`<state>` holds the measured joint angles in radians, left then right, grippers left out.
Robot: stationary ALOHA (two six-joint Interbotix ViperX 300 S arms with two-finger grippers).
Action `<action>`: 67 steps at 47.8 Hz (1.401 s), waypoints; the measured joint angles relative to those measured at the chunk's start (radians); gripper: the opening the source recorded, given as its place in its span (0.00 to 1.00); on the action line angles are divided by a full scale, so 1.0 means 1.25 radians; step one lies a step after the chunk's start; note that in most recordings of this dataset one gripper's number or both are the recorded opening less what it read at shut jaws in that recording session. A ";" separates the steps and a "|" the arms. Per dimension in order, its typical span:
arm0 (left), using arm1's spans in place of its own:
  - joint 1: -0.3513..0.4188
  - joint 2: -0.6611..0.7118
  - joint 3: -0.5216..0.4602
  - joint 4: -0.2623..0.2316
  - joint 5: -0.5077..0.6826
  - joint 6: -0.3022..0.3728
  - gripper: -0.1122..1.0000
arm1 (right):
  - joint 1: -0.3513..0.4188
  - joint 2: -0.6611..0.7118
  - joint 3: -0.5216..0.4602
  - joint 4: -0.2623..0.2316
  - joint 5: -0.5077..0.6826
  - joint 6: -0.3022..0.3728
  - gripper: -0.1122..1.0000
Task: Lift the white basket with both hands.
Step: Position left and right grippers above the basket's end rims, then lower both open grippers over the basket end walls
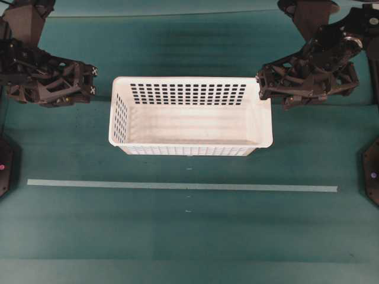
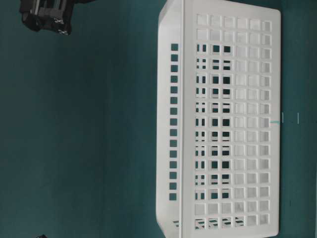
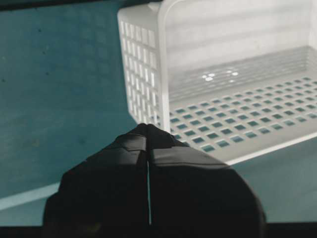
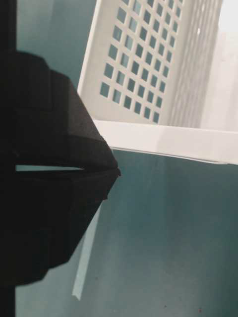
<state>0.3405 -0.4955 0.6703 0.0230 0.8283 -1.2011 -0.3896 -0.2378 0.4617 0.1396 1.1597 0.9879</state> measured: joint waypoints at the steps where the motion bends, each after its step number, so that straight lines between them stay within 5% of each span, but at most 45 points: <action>1: -0.001 -0.001 0.000 0.000 -0.001 -0.005 0.06 | 0.000 -0.001 0.000 -0.001 -0.001 0.000 0.12; 14: -0.040 0.000 -0.001 -0.001 -0.036 -0.032 0.11 | 0.000 0.004 0.007 -0.004 -0.042 -0.001 0.15; 22: -0.060 0.001 0.002 -0.001 -0.060 -0.029 0.23 | 0.005 0.020 0.012 -0.005 -0.043 0.002 0.18; 32: -0.059 0.001 0.011 -0.001 -0.063 -0.033 0.68 | 0.007 0.037 0.017 -0.005 -0.055 0.004 0.29; 38: -0.058 0.000 0.012 -0.001 -0.064 -0.037 0.95 | 0.007 0.036 0.017 -0.004 -0.060 -0.001 0.47; 50: -0.059 0.013 0.011 -0.001 -0.065 -0.036 0.93 | 0.007 0.037 0.020 -0.005 -0.107 0.004 0.94; 67: -0.060 0.082 -0.006 -0.001 -0.097 -0.032 0.93 | 0.007 0.070 0.021 -0.004 -0.131 0.005 0.96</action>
<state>0.2654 -0.3927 0.6627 0.0215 0.7072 -1.2410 -0.3804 -0.1503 0.4878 0.1350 0.9956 0.9940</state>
